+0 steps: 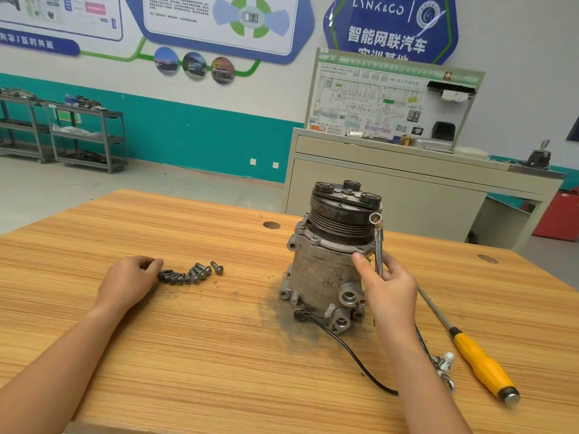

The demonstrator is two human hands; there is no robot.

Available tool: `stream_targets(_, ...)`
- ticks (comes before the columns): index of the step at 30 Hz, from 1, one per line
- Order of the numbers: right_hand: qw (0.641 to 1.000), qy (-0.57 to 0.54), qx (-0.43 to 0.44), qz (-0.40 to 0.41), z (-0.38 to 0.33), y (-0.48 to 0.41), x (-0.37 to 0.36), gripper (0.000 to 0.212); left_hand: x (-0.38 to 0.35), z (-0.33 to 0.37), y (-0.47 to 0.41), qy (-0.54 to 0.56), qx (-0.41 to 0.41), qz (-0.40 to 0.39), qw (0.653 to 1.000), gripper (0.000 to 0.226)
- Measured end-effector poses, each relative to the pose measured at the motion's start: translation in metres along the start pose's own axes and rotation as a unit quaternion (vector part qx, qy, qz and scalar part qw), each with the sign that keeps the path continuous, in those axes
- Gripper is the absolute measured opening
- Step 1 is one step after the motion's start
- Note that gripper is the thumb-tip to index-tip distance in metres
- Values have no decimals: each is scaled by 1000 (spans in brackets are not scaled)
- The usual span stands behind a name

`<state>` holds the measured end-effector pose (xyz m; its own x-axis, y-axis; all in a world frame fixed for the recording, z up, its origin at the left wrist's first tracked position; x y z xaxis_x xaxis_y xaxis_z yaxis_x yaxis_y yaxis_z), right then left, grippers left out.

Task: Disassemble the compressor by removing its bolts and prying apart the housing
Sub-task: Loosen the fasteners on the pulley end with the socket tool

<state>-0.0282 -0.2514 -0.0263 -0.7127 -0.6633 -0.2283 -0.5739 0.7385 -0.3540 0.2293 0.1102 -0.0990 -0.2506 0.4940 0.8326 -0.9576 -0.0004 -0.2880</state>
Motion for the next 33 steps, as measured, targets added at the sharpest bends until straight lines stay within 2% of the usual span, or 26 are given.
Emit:
stream_targets(2, 1000, -7, -3, -4, 0, 0, -1, 30, 22, 15, 9, -14, -28, 75, 997, 31)
stream_targets(4, 1000, -17, -1, 0, 0, -1, -1, 23, 45, 49, 21, -5, -92, 146, 985, 29)
stream_targets(6, 1000, -21, 7, 7, -1, -1, -1, 23, 51, 93, 29, 41, -156, 137, 977, 29)
stream_targets(9, 999, -19, 19, 18, -2, -2, 3, 42, 34, 157, 34, 196, -187, 20, 962, 32)
stream_targets(12, 999, 3, 33, 17, -4, -4, 5, 48, 8, 216, 36, 321, -148, -115, 928, 36)
stream_targets(16, 999, 20, 51, 3, -7, -5, 5, 37, -20, 268, 34, 374, -116, -238, 889, 42)
stream_targets(19, 999, 18, 47, -10, -7, -7, 4, 40, -31, 278, 33, 390, -113, -286, 868, 39)
stream_targets(25, 999, 25, 43, -17, -7, -10, 4, 35, -31, 274, 32, 385, -112, -247, 882, 33)
stream_targets(28, 999, 32, 35, -18, -6, -12, 7, 33, -27, 271, 32, 399, -99, -215, 886, 36)
stream_targets(33, 997, 60, 26, 27, -5, -22, 30, 19, -11, 258, 42, 369, -110, -154, 910, 36)
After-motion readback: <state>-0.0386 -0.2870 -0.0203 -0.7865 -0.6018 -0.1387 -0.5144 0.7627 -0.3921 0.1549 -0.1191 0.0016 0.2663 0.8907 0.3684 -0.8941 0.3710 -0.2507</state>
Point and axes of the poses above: each hand's wrist, its own y-axis away from the middle knuckle, its own x-axis out of the back of the hand, z = x × y, the point moved 10 cm from there along -y, towards the middle knuckle, and after that the axes turned 14 degrees about -y, right-handed, at the moved point
